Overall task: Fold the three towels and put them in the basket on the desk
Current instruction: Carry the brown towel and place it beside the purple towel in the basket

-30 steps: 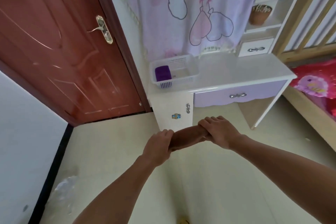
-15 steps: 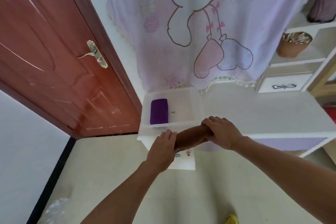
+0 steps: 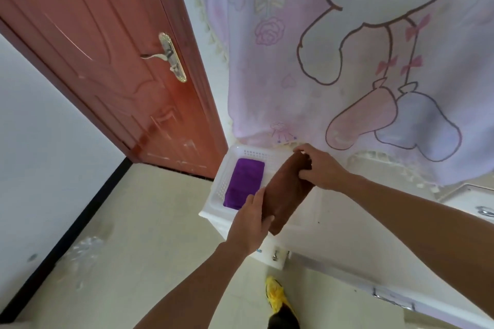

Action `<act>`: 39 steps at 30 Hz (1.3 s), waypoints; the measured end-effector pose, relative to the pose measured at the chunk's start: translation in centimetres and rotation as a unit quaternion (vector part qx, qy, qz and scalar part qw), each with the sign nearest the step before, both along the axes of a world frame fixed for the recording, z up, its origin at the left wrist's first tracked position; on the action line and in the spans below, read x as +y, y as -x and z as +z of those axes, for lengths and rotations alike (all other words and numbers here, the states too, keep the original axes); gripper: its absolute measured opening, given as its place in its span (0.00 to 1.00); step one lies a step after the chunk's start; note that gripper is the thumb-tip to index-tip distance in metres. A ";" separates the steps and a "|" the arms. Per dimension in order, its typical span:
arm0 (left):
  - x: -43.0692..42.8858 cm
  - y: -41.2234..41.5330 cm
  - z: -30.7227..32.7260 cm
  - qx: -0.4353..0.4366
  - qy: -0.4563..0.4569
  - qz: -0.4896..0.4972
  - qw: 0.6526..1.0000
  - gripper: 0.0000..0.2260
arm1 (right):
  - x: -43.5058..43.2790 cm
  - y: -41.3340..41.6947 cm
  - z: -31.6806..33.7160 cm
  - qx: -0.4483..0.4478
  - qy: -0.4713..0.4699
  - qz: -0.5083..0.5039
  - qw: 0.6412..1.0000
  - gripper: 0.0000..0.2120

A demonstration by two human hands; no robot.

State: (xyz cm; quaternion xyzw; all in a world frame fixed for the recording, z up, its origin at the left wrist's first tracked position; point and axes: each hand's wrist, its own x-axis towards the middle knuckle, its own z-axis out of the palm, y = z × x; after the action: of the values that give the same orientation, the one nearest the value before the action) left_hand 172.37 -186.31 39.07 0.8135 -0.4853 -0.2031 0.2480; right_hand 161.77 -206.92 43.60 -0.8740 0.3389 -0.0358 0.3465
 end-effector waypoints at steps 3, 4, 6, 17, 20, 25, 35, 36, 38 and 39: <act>-2.6 -1.2 -2.1 0.076 -0.038 0.050 0.995 0.27 | -2.7 -3.0 -1.8 0.044 0.016 0.018 0.999 0.30; -3.2 -1.5 -2.7 0.098 -0.056 0.057 0.992 0.26 | -3.3 -3.8 -2.4 0.063 0.027 0.032 0.997 0.29; -4.6 -2.4 -4.0 0.125 -0.096 0.066 0.985 0.25 | -4.3 -5.7 -4.0 0.103 0.046 0.065 0.991 0.28; -7.8 -3.6 -7.4 -0.002 -0.248 0.108 0.963 0.18 | -4.8 -11.3 -11.9 0.204 0.124 0.155 0.959 0.17; -7.3 -3.1 -7.6 -0.102 -0.240 0.096 0.961 0.19 | -4.6 -11.6 -12.9 0.194 0.167 0.183 0.949 0.15; -8.1 -3.5 -7.5 -0.132 -0.262 0.095 0.951 0.15 | -5.4 -10.8 -13.6 0.095 0.314 0.264 0.907 0.19; -9.1 -1.7 -7.6 -0.086 -0.307 -0.012 0.948 0.10 | -6.6 -9.3 -15.6 0.072 0.077 0.349 0.931 0.16; -9.3 -1.7 -7.8 -0.081 -0.326 -0.017 0.942 0.11 | -6.8 -9.7 -15.7 0.081 0.065 0.346 0.932 0.16; -9.5 -1.6 -8.1 -0.071 -0.354 -0.026 0.932 0.12 | -7.0 -10.4 -16.0 0.096 0.043 0.342 0.934 0.17; -9.5 -1.8 -8.0 -0.066 -0.361 -0.028 0.930 0.12 | -7.0 -10.7 -16.1 0.102 0.036 0.340 0.934 0.17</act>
State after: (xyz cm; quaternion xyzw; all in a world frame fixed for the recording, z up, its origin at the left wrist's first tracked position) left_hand 174.18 -195.80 31.05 0.8454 -0.4172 -0.3177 -0.1011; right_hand 172.44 -213.88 27.53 -0.9478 0.0536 0.1617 0.2695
